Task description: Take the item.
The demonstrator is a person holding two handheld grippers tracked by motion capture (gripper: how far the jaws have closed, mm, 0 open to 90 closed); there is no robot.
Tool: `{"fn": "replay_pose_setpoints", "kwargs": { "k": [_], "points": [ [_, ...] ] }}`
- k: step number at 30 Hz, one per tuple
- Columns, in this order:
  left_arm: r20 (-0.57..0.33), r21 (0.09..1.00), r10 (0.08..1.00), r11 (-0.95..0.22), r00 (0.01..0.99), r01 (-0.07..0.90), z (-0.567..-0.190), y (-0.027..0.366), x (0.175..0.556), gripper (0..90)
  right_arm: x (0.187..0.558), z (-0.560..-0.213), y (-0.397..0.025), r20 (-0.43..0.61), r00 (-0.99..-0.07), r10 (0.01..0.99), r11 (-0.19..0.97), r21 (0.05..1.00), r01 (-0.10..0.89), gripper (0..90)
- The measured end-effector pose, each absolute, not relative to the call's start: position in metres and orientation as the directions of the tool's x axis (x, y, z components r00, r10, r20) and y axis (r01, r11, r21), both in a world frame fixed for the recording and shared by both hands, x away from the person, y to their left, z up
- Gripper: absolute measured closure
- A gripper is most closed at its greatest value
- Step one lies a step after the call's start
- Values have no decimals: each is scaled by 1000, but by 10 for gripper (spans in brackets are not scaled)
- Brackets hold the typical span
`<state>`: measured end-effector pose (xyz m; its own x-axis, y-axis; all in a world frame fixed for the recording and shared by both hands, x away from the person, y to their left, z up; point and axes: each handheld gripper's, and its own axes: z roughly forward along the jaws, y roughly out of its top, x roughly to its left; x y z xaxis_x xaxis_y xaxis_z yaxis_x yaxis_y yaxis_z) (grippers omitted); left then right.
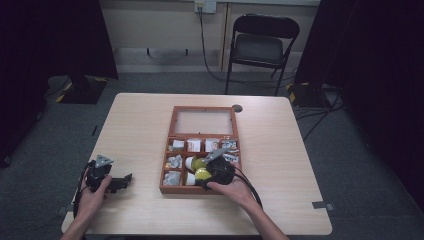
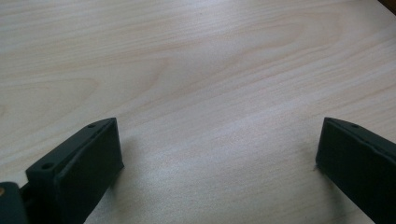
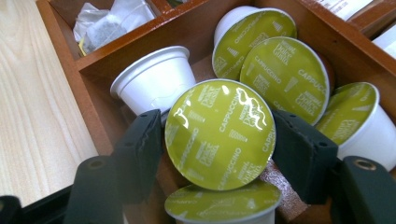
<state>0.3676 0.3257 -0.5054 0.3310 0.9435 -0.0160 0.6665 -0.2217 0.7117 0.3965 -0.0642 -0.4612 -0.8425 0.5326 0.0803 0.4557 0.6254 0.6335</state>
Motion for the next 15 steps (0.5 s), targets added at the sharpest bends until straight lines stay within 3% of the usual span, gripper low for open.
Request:
{"fn": "replay_pose_setpoints", "kwargs": {
  "k": [15],
  "points": [
    [-16,712,943,-222,331,666,-505,326,368,0,402,-465,-58,64,-840,538,670,572,473,352]
  ]
}}
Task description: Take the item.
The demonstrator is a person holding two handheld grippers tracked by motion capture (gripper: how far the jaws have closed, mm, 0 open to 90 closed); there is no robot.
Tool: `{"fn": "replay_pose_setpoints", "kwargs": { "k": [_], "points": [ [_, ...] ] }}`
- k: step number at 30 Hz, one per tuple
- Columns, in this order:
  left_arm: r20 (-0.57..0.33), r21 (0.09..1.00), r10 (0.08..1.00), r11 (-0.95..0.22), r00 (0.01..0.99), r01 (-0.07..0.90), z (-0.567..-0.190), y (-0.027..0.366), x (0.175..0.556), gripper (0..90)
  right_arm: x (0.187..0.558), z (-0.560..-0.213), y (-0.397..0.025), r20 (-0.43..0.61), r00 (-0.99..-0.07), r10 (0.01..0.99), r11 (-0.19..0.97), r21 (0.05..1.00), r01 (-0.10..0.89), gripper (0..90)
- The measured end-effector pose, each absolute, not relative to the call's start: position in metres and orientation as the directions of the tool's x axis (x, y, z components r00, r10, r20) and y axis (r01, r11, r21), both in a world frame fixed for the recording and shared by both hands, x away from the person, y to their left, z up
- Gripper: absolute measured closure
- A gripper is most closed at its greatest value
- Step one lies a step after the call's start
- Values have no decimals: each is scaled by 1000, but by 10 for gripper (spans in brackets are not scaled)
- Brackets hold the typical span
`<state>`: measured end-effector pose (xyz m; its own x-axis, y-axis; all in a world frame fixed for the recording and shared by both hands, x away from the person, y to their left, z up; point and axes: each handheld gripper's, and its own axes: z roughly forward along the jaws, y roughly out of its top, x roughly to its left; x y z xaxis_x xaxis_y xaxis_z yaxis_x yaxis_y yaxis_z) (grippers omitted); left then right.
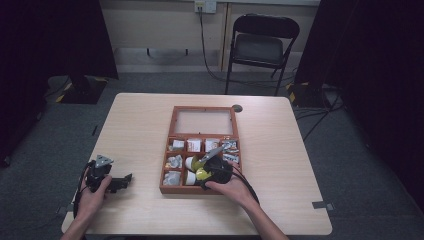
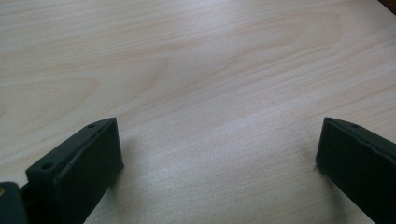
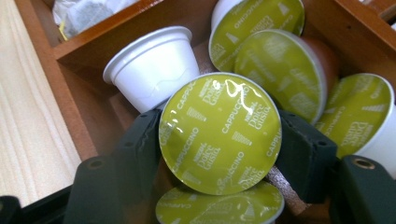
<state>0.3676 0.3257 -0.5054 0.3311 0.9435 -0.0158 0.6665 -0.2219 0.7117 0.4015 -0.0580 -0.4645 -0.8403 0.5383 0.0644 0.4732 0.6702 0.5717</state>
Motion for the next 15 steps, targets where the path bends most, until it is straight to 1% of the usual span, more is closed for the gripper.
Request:
{"fn": "replay_pose_setpoints", "kwargs": {
  "k": [7,15],
  "points": [
    [-16,712,944,-222,331,666,-505,326,368,0,402,-465,-57,53,-841,538,678,565,470,373],
    [-16,712,943,-222,331,666,-505,326,368,0,402,-464,-60,77,-834,546,653,585,481,376]
  ]
}}
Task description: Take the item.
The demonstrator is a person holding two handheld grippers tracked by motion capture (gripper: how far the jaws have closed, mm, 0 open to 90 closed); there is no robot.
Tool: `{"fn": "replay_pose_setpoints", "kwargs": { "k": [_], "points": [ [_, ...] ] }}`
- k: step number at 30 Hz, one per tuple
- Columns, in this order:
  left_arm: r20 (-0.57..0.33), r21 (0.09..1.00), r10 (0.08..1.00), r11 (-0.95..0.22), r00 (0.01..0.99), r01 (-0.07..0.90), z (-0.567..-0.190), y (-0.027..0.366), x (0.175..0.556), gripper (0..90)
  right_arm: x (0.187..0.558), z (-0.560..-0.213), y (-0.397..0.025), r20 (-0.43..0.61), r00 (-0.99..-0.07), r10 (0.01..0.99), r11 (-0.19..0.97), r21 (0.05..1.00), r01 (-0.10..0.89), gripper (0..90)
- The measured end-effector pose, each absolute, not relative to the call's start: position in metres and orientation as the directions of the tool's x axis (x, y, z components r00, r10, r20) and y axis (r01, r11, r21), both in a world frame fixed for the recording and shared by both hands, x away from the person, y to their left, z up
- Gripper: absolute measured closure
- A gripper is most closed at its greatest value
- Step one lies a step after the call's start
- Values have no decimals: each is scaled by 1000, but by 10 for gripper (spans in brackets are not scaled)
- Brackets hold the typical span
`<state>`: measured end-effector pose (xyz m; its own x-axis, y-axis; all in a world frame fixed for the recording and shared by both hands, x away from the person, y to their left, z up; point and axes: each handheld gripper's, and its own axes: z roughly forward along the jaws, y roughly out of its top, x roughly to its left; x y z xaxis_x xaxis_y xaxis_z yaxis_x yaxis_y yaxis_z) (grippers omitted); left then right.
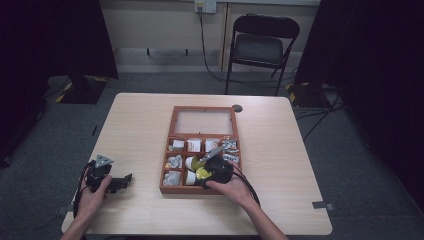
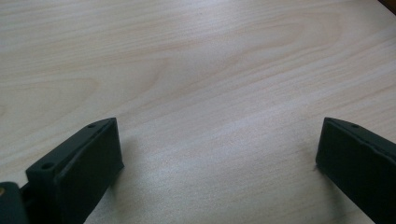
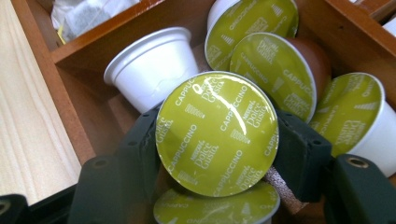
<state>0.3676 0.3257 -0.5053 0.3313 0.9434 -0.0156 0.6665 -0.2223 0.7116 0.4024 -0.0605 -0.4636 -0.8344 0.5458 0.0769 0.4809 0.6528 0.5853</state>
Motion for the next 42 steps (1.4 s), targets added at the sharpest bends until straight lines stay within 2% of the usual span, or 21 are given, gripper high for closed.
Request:
{"fn": "replay_pose_setpoints", "kwargs": {
  "k": [42],
  "points": [
    [-16,712,944,-221,329,667,-505,325,368,0,403,-446,-79,130,-803,582,525,694,493,378]
  ]
}}
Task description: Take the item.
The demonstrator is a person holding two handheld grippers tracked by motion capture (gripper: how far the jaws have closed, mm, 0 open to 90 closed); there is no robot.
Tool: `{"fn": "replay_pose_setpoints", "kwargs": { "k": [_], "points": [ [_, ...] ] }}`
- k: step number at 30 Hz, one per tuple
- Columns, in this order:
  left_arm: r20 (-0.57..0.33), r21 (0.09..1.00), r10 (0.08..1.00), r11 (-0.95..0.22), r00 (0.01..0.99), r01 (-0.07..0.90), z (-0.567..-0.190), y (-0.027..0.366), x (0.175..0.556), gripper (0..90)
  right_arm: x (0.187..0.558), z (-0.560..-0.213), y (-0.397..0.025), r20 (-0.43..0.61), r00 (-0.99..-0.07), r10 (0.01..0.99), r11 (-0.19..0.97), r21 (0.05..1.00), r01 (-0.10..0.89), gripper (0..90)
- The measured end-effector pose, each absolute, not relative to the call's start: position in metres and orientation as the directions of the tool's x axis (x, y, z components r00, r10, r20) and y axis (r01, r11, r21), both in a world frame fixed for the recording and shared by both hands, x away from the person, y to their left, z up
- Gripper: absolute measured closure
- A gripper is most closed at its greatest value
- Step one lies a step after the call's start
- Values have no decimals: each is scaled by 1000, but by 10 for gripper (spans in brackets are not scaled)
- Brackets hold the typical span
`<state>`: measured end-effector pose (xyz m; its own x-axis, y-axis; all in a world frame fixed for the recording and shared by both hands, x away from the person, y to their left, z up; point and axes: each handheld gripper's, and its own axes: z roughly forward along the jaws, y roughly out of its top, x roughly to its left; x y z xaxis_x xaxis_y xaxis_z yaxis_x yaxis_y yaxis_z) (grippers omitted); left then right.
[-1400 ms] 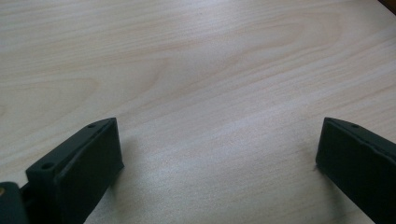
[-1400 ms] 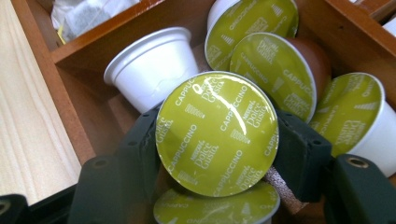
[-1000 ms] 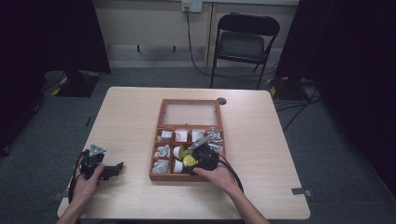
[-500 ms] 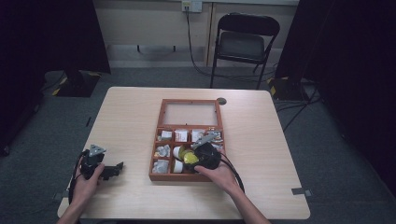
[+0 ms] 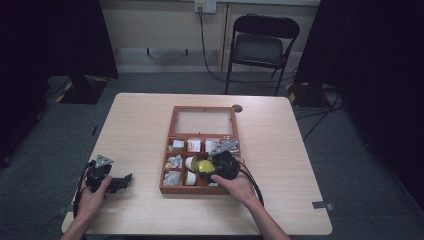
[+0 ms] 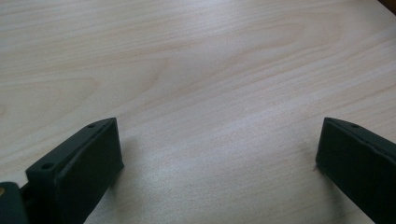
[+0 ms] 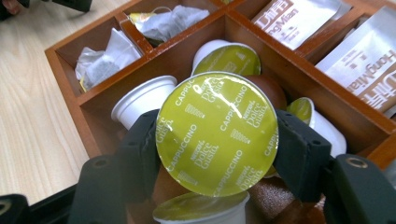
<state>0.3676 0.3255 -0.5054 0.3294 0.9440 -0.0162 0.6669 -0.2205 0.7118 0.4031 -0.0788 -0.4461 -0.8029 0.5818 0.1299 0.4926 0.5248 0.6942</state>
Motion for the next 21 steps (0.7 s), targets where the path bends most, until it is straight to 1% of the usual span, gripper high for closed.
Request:
{"fn": "replay_pose_setpoints", "kwargs": {
  "k": [21],
  "points": [
    [-16,712,944,-221,330,667,-505,325,368,0,405,-429,-97,135,-784,606,454,751,480,378]
  ]
}}
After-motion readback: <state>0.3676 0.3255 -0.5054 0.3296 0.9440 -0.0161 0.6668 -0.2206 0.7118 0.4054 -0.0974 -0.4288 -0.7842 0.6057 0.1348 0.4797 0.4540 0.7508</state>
